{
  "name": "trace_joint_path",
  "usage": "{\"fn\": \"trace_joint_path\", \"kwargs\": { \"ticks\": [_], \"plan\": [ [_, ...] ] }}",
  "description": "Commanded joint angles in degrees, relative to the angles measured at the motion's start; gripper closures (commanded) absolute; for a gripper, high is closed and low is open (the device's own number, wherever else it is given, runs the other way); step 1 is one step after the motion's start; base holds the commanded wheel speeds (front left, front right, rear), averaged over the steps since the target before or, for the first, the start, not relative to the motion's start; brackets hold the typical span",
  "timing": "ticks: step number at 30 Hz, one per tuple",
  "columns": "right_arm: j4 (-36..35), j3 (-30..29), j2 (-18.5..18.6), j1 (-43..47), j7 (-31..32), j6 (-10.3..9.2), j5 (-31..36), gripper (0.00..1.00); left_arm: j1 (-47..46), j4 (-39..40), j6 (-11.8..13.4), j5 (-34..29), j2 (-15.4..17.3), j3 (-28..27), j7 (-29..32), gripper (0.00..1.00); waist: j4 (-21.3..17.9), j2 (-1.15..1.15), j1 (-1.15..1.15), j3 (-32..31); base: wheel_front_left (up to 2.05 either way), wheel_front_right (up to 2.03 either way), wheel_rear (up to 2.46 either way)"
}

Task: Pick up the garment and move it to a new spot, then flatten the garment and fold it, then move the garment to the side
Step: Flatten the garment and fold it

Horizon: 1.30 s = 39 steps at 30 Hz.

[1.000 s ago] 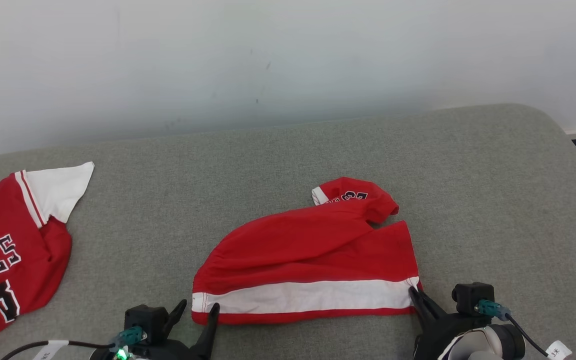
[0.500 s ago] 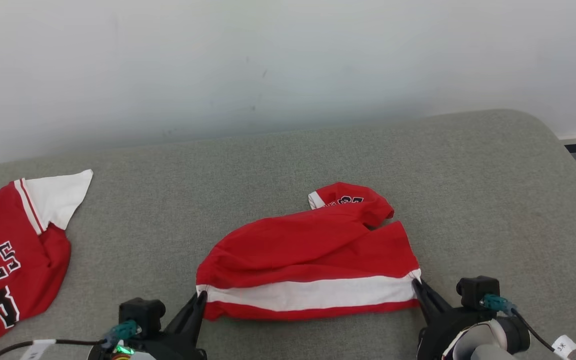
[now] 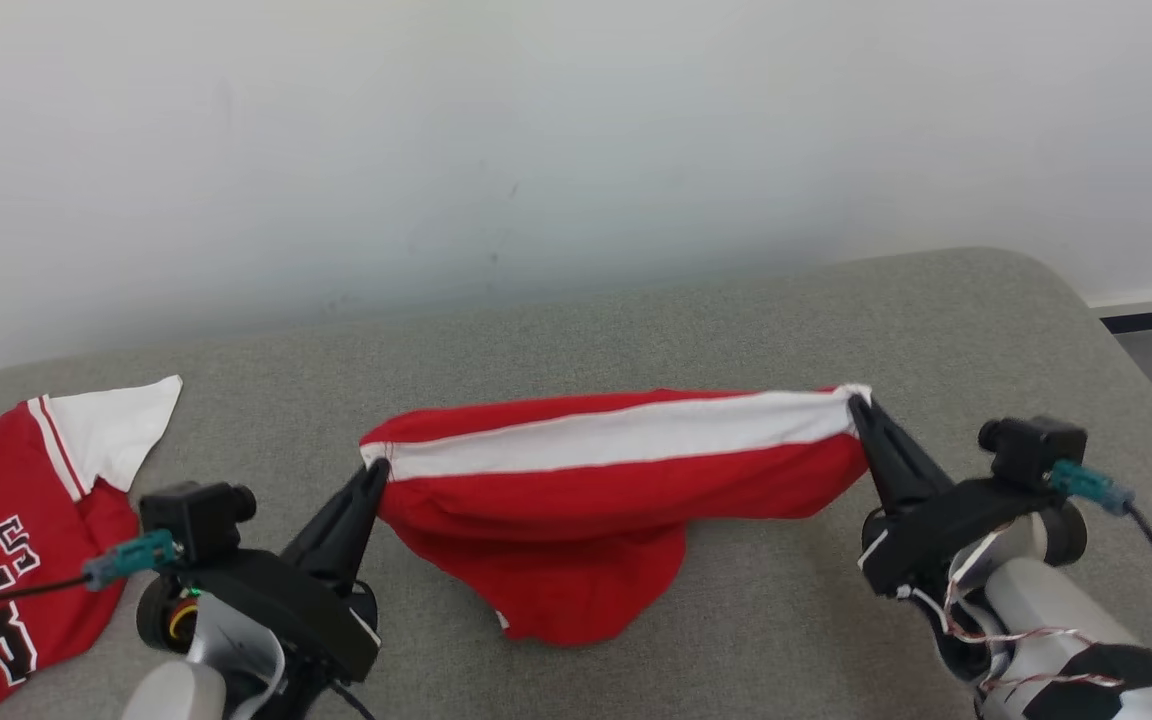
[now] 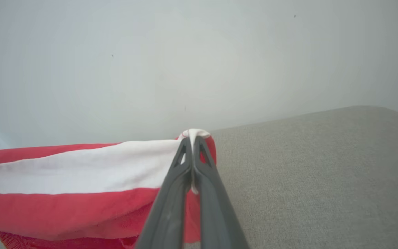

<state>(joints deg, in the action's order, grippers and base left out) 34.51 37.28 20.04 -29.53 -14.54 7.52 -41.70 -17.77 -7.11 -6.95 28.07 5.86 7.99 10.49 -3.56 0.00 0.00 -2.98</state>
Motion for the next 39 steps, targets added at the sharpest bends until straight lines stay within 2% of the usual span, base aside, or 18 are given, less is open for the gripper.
{"fn": "trace_joint_path", "kwargs": {
  "ticks": [1,10,14,24,32,39],
  "plan": [
    [-1.43,0.28,1.32,-1.26,0.47,-0.06,-1.8,1.0,-1.15,1.03,-0.11,1.35,0.74,-0.53,0.78,1.0,-0.45,0.0,0.0,-0.56,0.0,0.0,0.0],
    [-13.72,1.92,9.89,-8.2,4.27,-0.06,-14.71,1.0,-8.3,9.15,-0.42,11.0,3.01,-1.12,7.84,1.0,-1.06,0.0,0.0,-1.57,0.0,0.0,0.0],
    [-19.65,2.15,14.72,-13.62,7.28,-0.06,-20.0,1.0,-13.07,12.63,-0.41,13.33,4.42,-1.17,11.38,1.0,-1.3,0.0,0.0,-1.77,0.0,0.0,0.0],
    [-24.42,0.55,22.41,-21.08,10.26,-0.06,-26.11,1.0,-21.66,16.41,1.38,18.79,4.76,-3.17,17.5,1.0,-1.35,0.0,0.0,-1.6,0.0,0.0,0.0],
    [-25.79,0.46,25.04,-22.43,10.45,-0.06,-27.92,1.0,-25.65,18.29,3.97,23.33,4.23,-3.84,22.38,1.0,-1.54,0.0,0.0,-1.08,0.0,0.0,0.0],
    [-24.84,1.42,24.05,-23.76,10.73,-0.06,-27.33,1.0,-28.31,16.35,4.77,24.66,3.48,-2.76,24.31,1.0,-1.68,0.0,0.0,0.62,0.0,0.0,0.0]
  ]
}}
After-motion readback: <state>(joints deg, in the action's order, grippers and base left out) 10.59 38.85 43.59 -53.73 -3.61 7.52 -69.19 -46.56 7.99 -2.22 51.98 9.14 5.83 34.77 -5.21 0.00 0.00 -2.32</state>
